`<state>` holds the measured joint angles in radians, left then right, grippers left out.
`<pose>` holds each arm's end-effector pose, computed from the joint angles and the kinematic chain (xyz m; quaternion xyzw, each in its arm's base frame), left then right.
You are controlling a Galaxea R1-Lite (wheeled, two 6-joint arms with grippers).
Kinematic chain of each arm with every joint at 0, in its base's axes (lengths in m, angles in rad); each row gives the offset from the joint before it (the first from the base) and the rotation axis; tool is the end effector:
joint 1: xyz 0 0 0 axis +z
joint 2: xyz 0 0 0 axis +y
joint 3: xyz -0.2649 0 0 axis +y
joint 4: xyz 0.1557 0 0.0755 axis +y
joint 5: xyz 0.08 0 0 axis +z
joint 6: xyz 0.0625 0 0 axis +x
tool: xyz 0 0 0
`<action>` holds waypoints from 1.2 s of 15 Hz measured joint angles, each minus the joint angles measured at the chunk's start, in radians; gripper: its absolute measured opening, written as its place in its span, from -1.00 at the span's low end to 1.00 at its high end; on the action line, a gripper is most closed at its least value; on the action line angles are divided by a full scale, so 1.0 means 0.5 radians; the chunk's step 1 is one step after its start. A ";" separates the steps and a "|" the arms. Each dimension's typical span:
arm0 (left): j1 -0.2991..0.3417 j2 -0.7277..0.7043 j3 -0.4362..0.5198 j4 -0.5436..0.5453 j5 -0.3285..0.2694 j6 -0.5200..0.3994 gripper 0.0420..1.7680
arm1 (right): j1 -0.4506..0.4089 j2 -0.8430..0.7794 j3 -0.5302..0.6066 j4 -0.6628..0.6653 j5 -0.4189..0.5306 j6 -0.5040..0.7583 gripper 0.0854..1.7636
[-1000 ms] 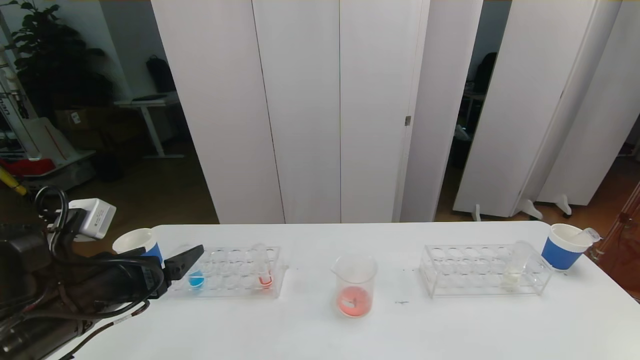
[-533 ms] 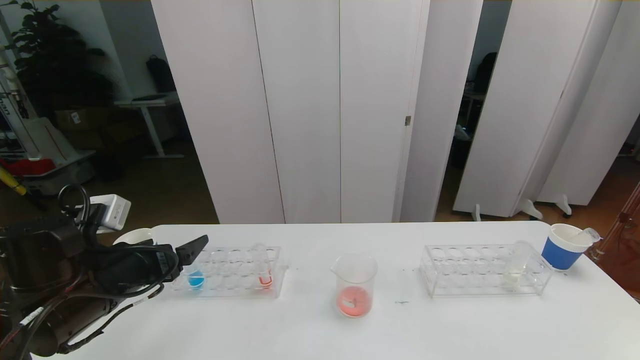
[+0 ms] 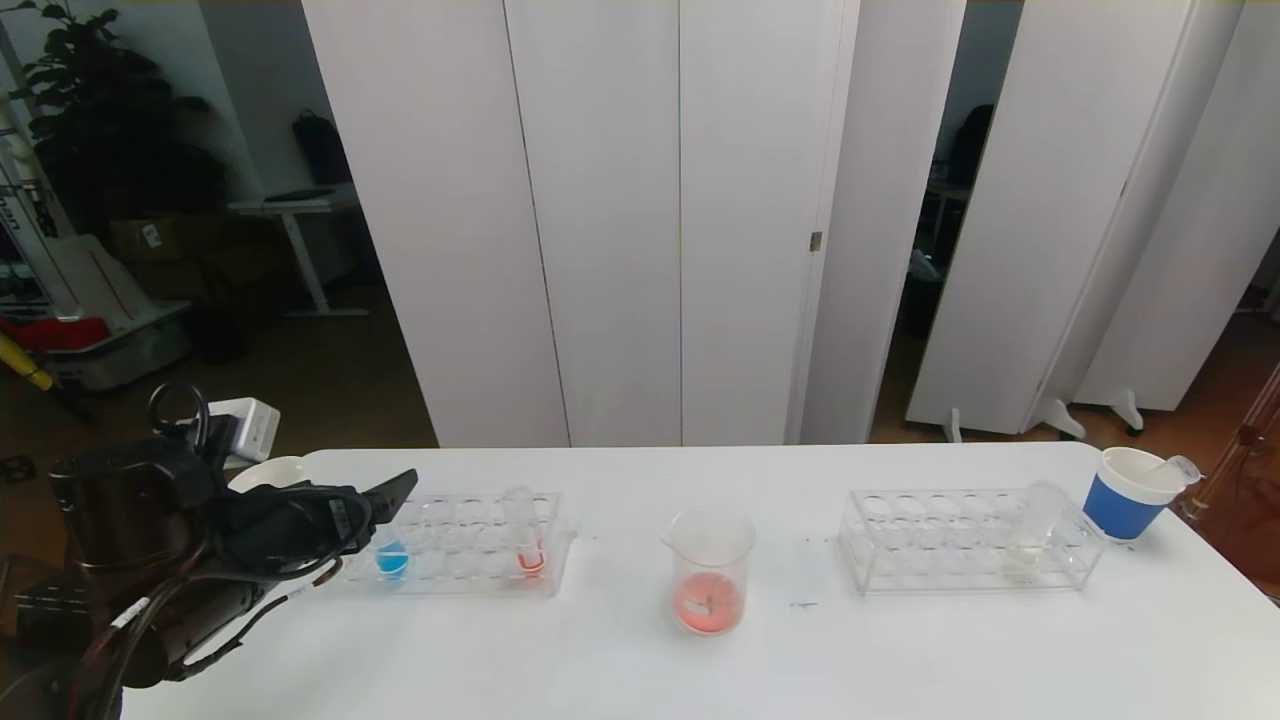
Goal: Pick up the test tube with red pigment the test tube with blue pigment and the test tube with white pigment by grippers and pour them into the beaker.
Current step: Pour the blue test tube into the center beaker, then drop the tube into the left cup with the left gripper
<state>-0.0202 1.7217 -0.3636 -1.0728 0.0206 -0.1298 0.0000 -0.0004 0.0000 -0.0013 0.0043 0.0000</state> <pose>0.2832 -0.0044 0.0855 -0.0613 0.1418 0.0094 0.9879 0.0333 0.0003 0.0757 0.0000 -0.0008 0.0021 1.0000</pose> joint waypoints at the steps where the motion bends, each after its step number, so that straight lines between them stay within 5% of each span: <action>1: 0.001 0.037 0.014 -0.056 -0.004 0.002 0.98 | 0.000 0.000 0.000 0.000 0.000 0.000 0.99; 18: 0.042 0.495 0.178 -0.684 0.001 -0.006 0.98 | 0.000 0.000 0.000 0.000 -0.001 0.000 0.99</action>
<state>0.0009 1.9694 -0.2747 -1.4147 0.0211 -0.1328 0.0000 -0.0004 0.0000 -0.0013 0.0038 0.0000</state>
